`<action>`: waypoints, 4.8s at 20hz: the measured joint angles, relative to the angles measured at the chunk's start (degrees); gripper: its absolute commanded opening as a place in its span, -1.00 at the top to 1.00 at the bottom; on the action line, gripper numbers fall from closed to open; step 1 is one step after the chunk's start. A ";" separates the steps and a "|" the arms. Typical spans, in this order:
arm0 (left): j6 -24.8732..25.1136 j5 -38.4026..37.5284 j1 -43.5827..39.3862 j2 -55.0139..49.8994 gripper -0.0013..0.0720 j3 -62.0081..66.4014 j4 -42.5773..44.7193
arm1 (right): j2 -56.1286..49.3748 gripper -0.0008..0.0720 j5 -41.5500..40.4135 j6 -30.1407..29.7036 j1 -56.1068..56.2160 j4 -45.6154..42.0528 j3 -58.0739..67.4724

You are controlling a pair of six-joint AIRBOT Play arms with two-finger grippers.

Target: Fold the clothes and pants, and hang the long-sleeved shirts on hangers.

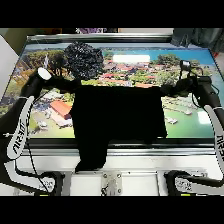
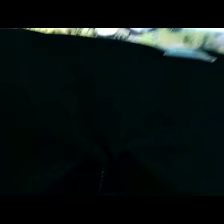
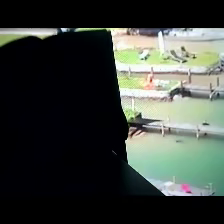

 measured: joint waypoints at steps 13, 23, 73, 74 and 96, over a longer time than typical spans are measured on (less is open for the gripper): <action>1.09 5.53 -0.35 3.69 -0.58 -16.11 -0.48 | 2.36 -0.56 0.98 0.20 2.49 3.58 -9.62; -0.90 -6.62 4.81 24.44 -0.58 -24.87 6.84 | 25.14 -0.55 -7.63 -1.31 0.33 4.35 -10.43; -10.93 1.07 -16.11 37.05 0.90 -47.30 1.49 | 26.84 0.90 13.70 15.63 -0.33 24.79 -50.64; -10.80 0.20 -15.67 37.35 0.90 -47.25 1.49 | 27.10 0.90 11.93 14.69 -0.13 23.74 -49.90; -4.98 -16.28 -5.75 33.27 0.90 -21.88 1.29 | 20.41 0.90 -24.74 1.44 0.33 7.76 -14.88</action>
